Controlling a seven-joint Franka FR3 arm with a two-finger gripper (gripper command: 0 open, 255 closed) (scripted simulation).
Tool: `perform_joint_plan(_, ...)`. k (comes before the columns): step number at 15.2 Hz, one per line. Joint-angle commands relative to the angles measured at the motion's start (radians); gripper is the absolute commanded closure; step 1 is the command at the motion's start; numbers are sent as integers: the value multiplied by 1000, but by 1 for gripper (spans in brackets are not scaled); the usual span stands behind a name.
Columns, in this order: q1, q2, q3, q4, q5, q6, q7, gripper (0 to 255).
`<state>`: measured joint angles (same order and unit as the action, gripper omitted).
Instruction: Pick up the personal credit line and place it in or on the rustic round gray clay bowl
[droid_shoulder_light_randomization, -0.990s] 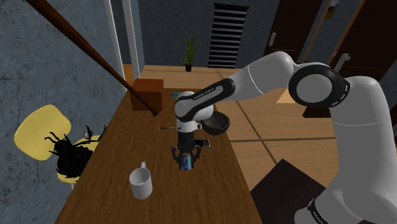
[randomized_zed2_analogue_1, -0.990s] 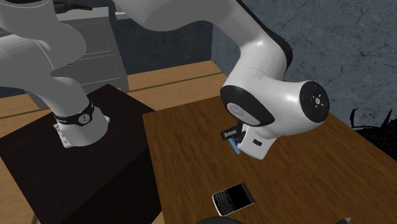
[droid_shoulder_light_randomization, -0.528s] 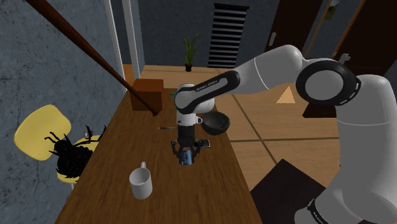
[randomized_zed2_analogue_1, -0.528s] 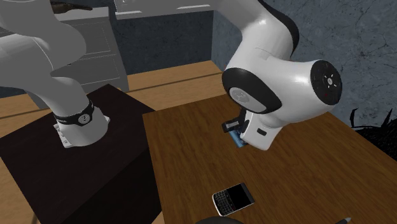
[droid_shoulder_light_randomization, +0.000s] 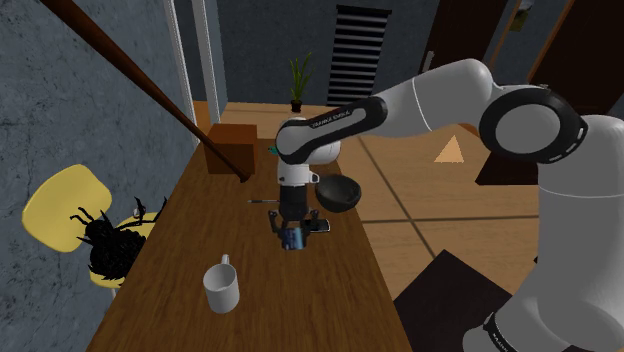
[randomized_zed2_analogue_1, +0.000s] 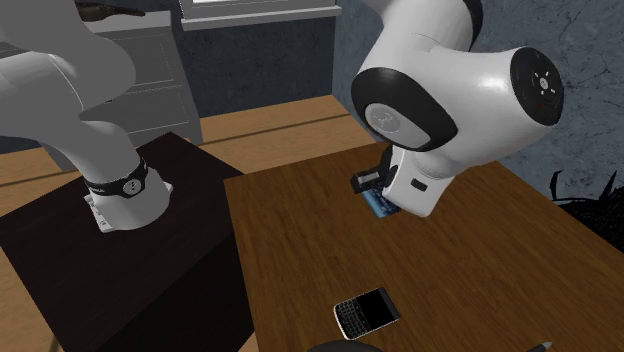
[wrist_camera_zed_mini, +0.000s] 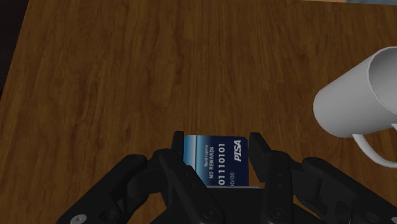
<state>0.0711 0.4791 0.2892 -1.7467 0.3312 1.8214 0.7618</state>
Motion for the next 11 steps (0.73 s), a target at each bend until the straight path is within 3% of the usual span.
perform_joint_plan(1,-2,-14,1,8,1,-22,6,255)
perform_joint_plan(11,-23,-64,-2,55,2,-121,17,255)
